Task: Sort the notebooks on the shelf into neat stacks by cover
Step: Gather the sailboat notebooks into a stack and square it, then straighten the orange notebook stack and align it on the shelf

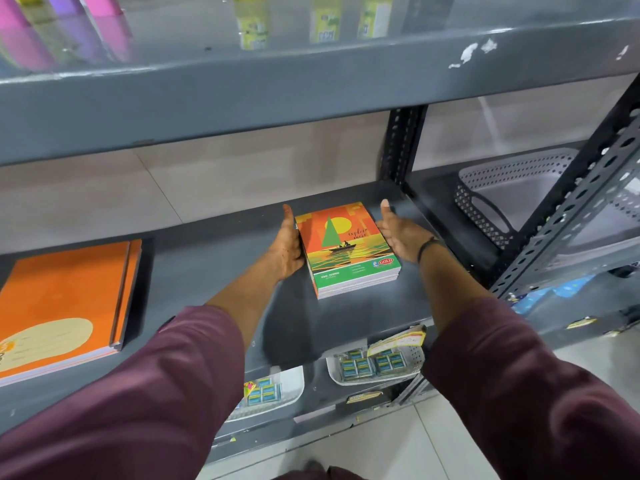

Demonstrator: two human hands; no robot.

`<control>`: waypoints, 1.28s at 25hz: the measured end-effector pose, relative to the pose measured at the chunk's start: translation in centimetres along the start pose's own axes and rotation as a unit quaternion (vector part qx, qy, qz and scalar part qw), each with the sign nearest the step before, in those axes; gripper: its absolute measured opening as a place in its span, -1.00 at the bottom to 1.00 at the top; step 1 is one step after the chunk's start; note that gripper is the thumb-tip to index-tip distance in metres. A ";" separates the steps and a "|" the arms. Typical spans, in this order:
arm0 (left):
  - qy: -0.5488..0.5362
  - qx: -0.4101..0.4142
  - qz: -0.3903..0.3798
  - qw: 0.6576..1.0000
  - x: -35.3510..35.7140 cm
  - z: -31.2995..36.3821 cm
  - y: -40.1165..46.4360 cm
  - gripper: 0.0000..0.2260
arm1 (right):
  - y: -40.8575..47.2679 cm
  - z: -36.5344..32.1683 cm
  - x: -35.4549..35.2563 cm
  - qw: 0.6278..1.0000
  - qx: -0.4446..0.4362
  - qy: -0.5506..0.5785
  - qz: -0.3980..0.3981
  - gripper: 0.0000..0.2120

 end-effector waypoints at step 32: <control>0.186 0.077 0.255 0.946 -41.1 -4.7 -22.2 -0.58 | 0.1 -2.7 43.1 0.985 -0.043 -0.010 -0.168 -0.59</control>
Point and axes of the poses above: each hand's wrist, its own y-axis towards the middle knuckle, its own x-axis out of the palm, z = x × y, the point moved 1 cm from there along y, towards the middle knuckle, and after that the axes turned 8 degrees about -z, right-handed, at the moved point
